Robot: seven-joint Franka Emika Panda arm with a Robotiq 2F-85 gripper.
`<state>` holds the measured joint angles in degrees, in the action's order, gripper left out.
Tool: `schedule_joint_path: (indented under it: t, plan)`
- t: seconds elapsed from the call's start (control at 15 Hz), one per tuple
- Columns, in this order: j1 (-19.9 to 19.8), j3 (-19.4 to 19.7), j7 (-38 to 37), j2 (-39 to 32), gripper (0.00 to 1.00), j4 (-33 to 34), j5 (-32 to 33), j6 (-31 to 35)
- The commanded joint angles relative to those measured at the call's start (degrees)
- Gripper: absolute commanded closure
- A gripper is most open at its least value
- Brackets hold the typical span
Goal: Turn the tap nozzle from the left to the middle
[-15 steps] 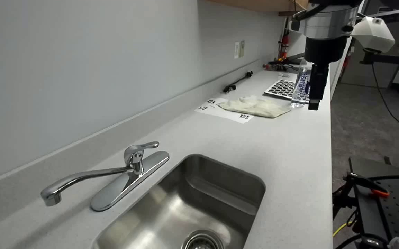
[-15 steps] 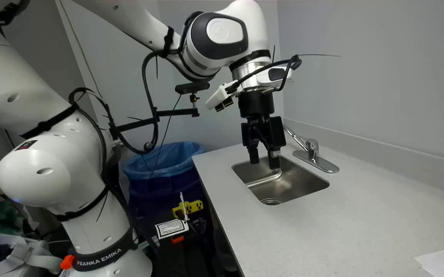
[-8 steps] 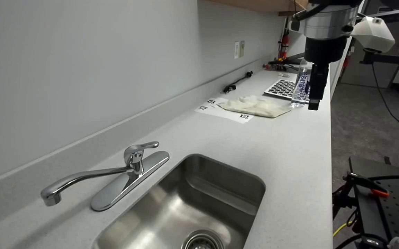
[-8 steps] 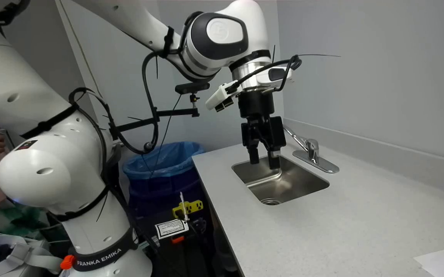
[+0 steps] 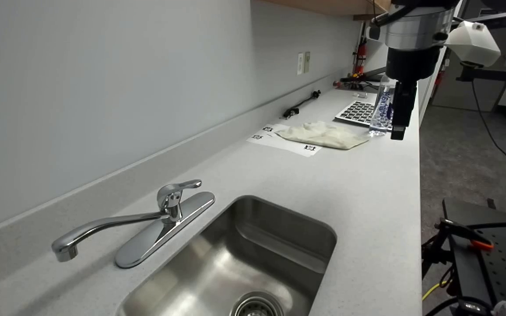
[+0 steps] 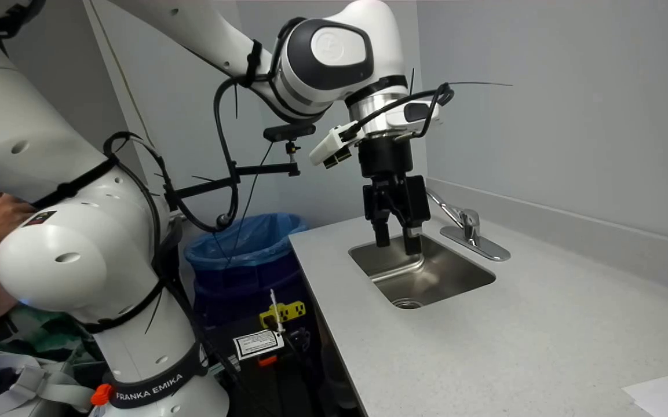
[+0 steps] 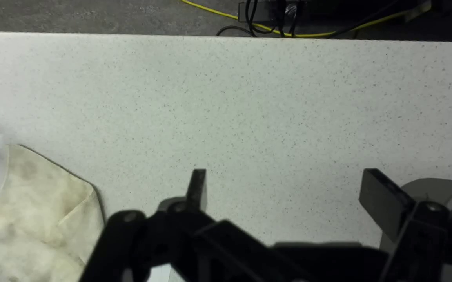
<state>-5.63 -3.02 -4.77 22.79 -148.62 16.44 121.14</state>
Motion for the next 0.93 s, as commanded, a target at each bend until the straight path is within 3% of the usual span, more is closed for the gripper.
schedule_joint_path:
  t: [0.0, 0.87]
  plan:
    - [0.8, 0.7, -0.3, 0.0, 0.0, 0.1, 0.3, -0.2]
    - [1.2, 1.3, 0.8, 0.0, 0.0, -0.2, -0.3, 1.0]
